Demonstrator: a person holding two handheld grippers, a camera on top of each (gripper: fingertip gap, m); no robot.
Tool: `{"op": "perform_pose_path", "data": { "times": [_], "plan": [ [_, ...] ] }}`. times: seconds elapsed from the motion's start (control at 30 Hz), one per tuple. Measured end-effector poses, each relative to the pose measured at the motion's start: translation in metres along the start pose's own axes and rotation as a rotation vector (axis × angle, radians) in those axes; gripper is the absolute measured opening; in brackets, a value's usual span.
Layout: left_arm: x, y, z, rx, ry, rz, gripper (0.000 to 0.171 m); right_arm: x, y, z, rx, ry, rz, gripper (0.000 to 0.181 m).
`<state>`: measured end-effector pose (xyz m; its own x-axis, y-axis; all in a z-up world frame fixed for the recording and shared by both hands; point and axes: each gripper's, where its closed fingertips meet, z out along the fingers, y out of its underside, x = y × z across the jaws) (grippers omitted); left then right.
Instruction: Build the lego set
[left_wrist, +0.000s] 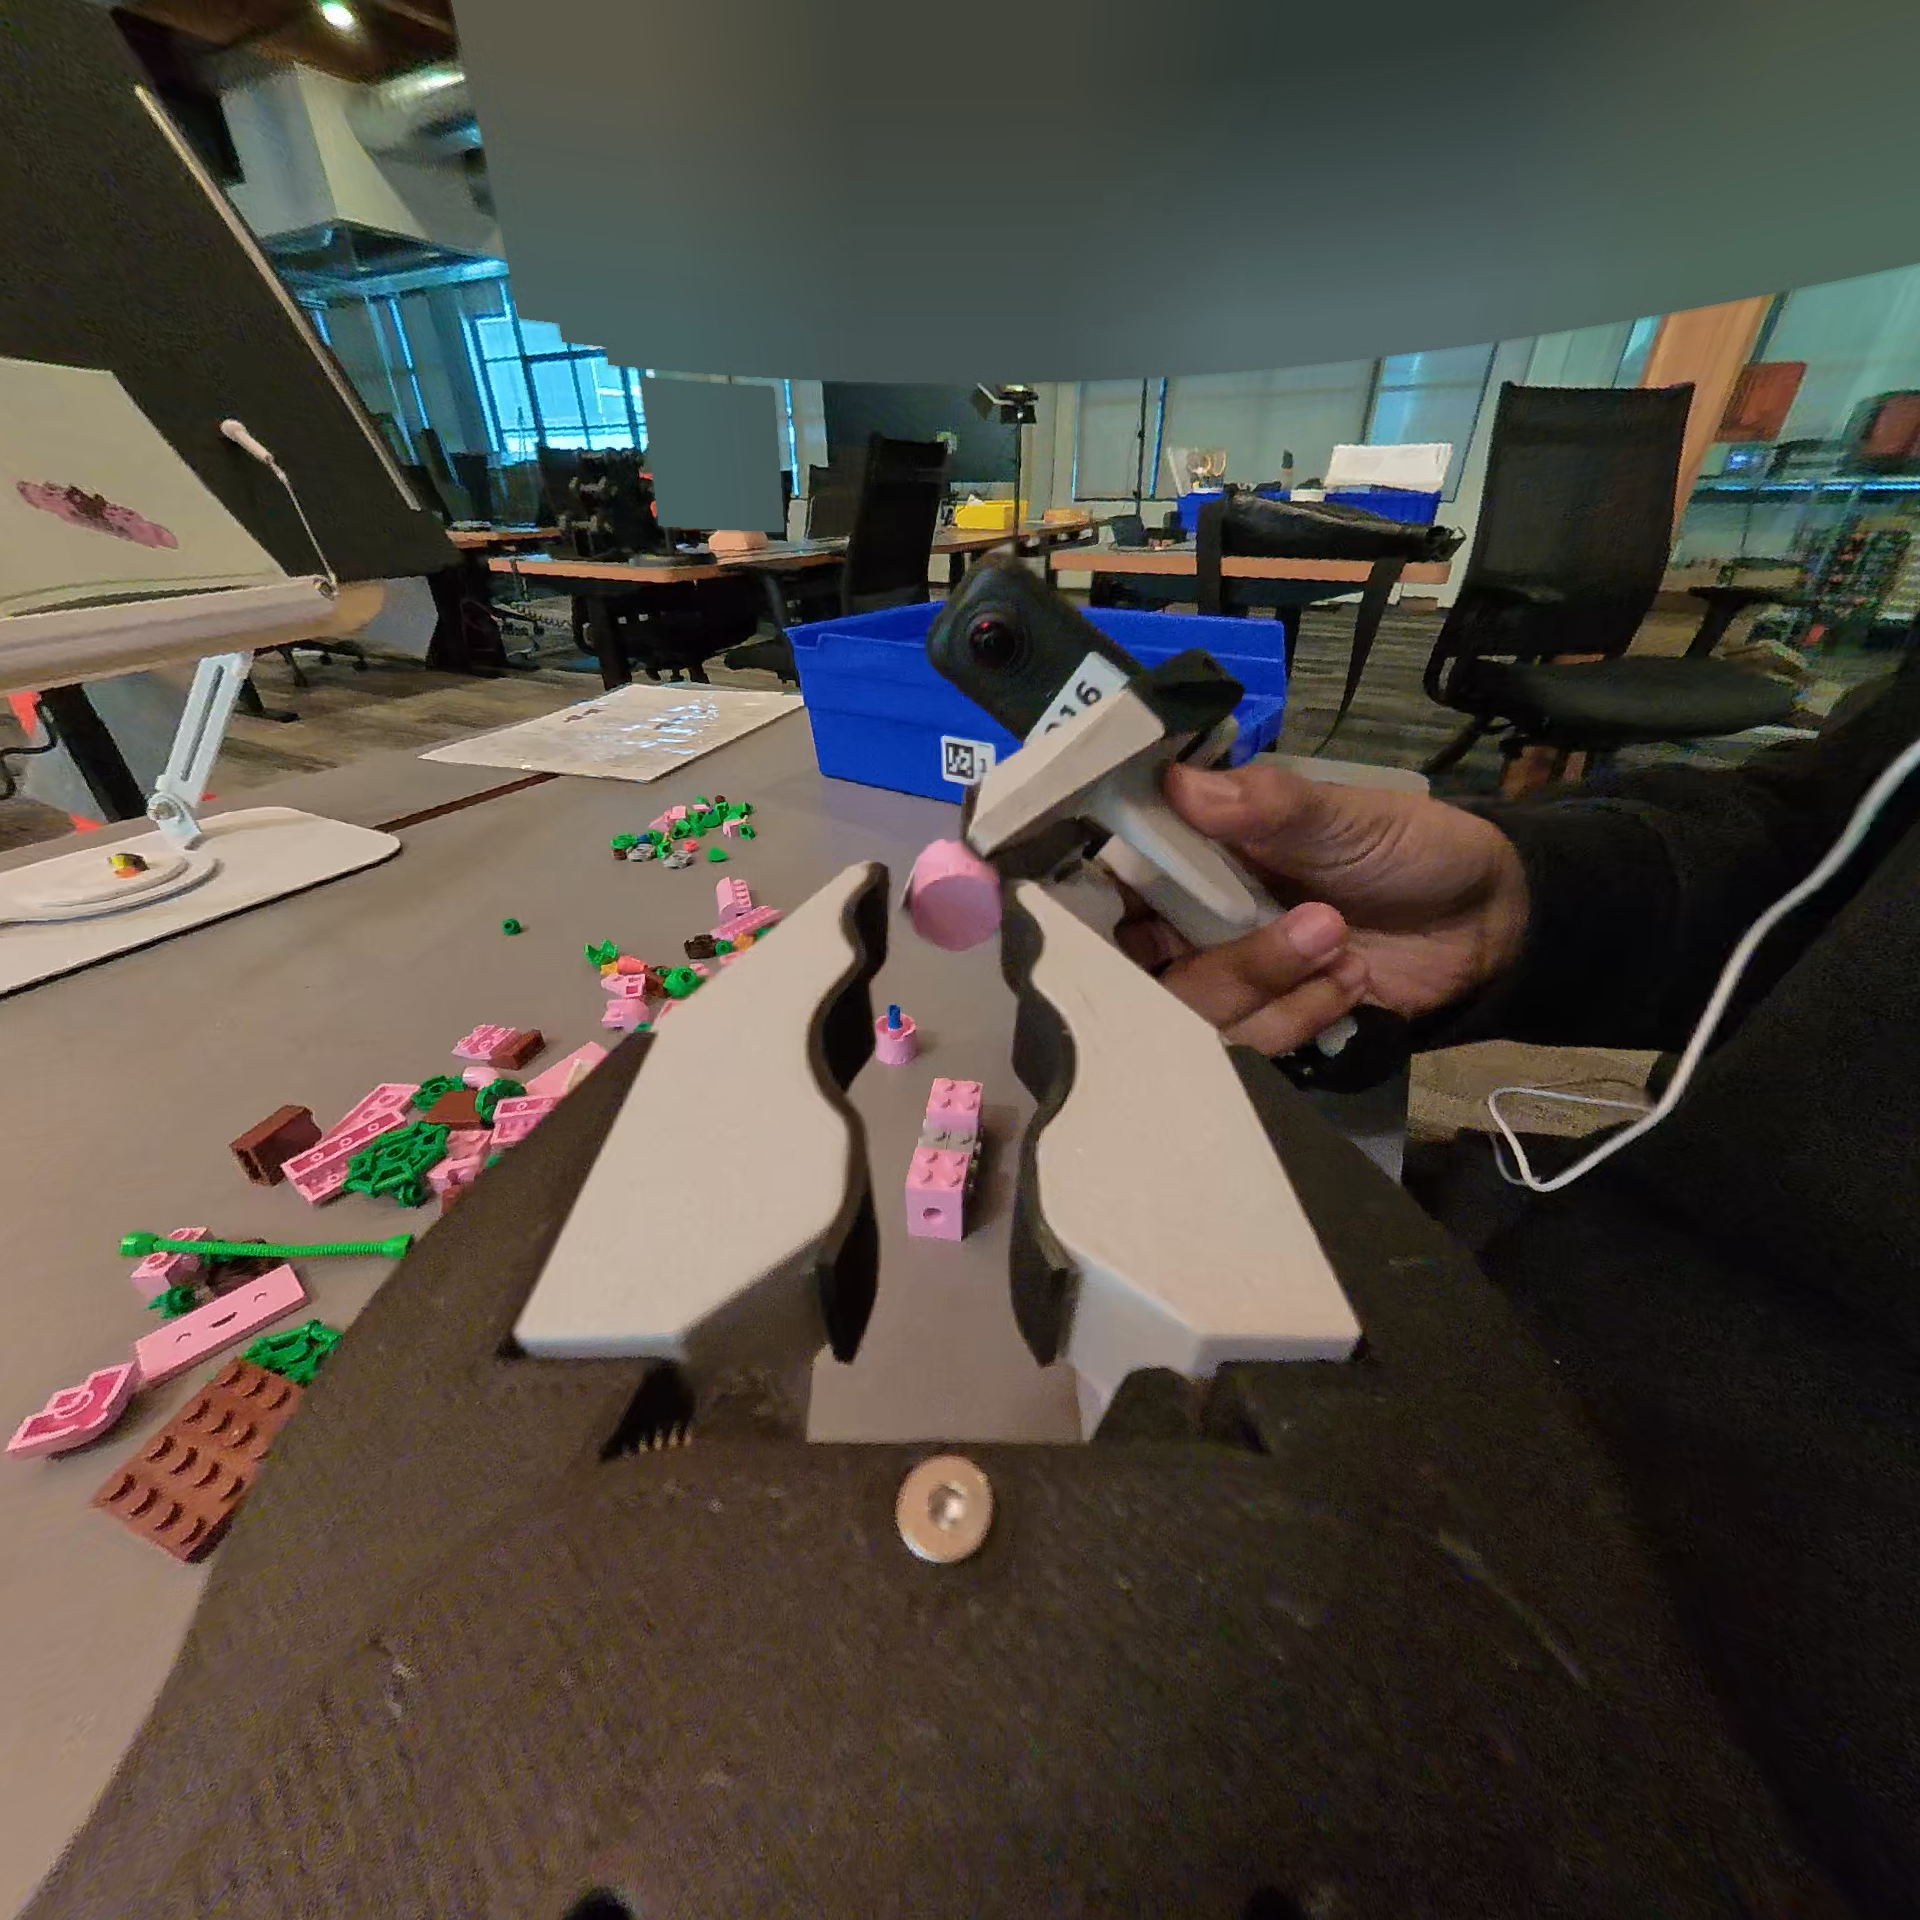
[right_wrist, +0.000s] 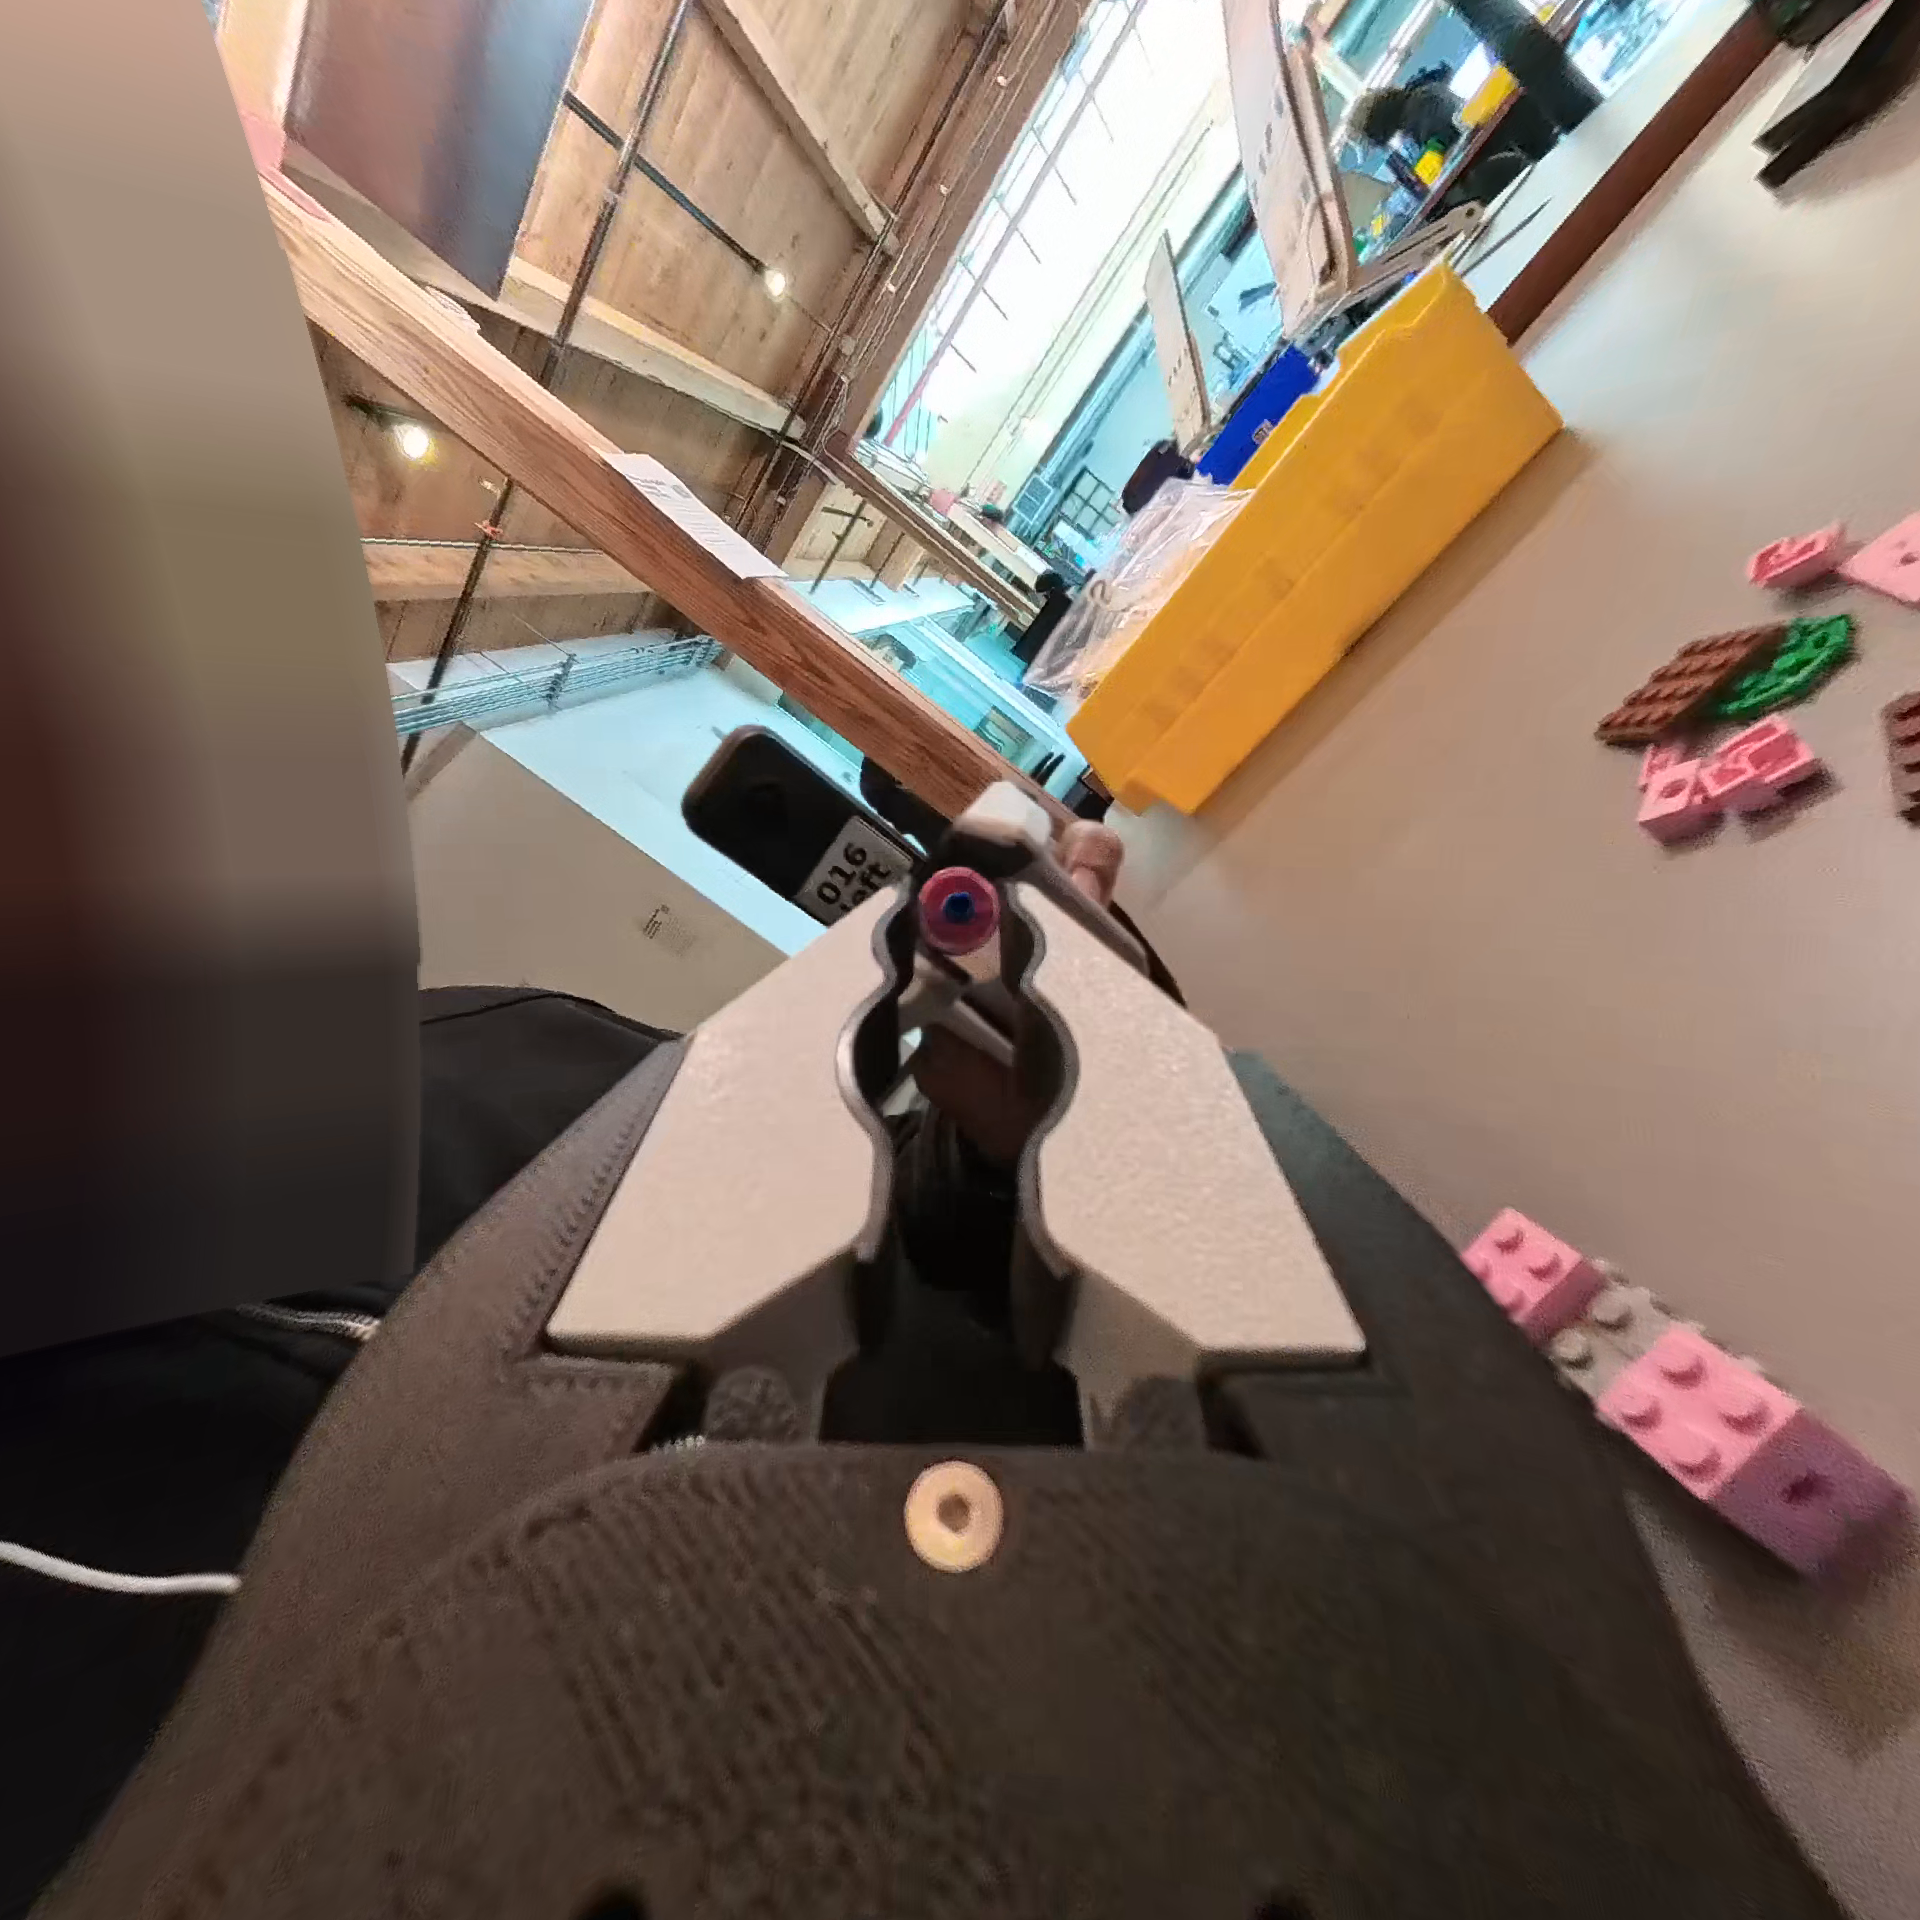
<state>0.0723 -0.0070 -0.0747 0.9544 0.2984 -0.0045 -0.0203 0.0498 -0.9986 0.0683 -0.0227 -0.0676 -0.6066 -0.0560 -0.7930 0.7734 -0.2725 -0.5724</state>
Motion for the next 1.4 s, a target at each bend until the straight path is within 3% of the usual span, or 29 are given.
{"op": "perform_pose_path", "data": {
  "times": [0.2, 0.23, 0.33, 0.43, 0.5, 0.6, 0.7, 0.77, 0.83, 0.93, 1.1, 1.2, 1.4],
  "plan": [
    [0.001, -0.005, -0.005, 0.01, -0.016, 0.06, 0.015, -0.003, 0.004, -0.001, -0.028, -0.027, -0.046, 0.014],
    [-0.003, -0.005, -0.007, 0.012, -0.024, 0.049, 0.015, -0.003, 0.002, -0.005, -0.033, -0.019, -0.091, 0.023],
    [-0.023, 0.004, -0.011, -0.045, -0.02, -0.055, 0.015, 0.006, -0.002, -0.028, -0.098, 0.098, -0.427, 0.043],
    [-0.04, 0.025, -0.013, -0.149, 0.0, -0.202, 0.015, 0.046, 0.012, -0.056, -0.348, 0.349, -0.835, 0.052],
    [-0.044, 0.033, -0.013, -0.179, 0.02, -0.284, 0.014, 0.071, 0.024, -0.067, -0.544, 0.455, -0.976, 0.054],
    [-0.04, 0.036, -0.012, -0.195, 0.079, -0.348, 0.014, 0.091, 0.044, -0.067, -0.734, 0.457, -0.978, 0.055],
    [-0.035, 0.036, -0.012, -0.202, 0.119, -0.348, 0.014, 0.101, 0.052, -0.061, -0.836, 0.401, -0.963, 0.053],
    [-0.033, 0.036, -0.011, -0.207, 0.139, -0.352, 0.014, 0.105, 0.056, -0.06, -0.904, 0.341, -0.936, 0.044],
    [-0.031, 0.035, -0.011, -0.204, 0.155, -0.354, 0.014, 0.105, 0.056, -0.06, -0.933, 0.291, -0.901, 0.019],
    [-0.028, 0.034, -0.013, -0.196, 0.178, -0.351, 0.014, 0.102, 0.048, -0.052, -0.883, 0.266, -0.905, 0.019],
    [-0.024, 0.033, -0.015, -0.193, 0.212, -0.364, 0.014, 0.062, 0.023, -0.038, -0.605, 0.149, -0.895, 0.018],
    [-0.018, 0.035, -0.014, -0.216, 0.246, -0.369, 0.014, 0.061, 0.022, -0.04, -0.607, 0.187, -0.973, 0.018],
    [-0.006, 0.042, -0.011, -0.278, 0.308, -0.359, 0.014, 0.041, 0.031, -0.031, -0.59, 0.105, -0.995, 0.019]
  ]
}}
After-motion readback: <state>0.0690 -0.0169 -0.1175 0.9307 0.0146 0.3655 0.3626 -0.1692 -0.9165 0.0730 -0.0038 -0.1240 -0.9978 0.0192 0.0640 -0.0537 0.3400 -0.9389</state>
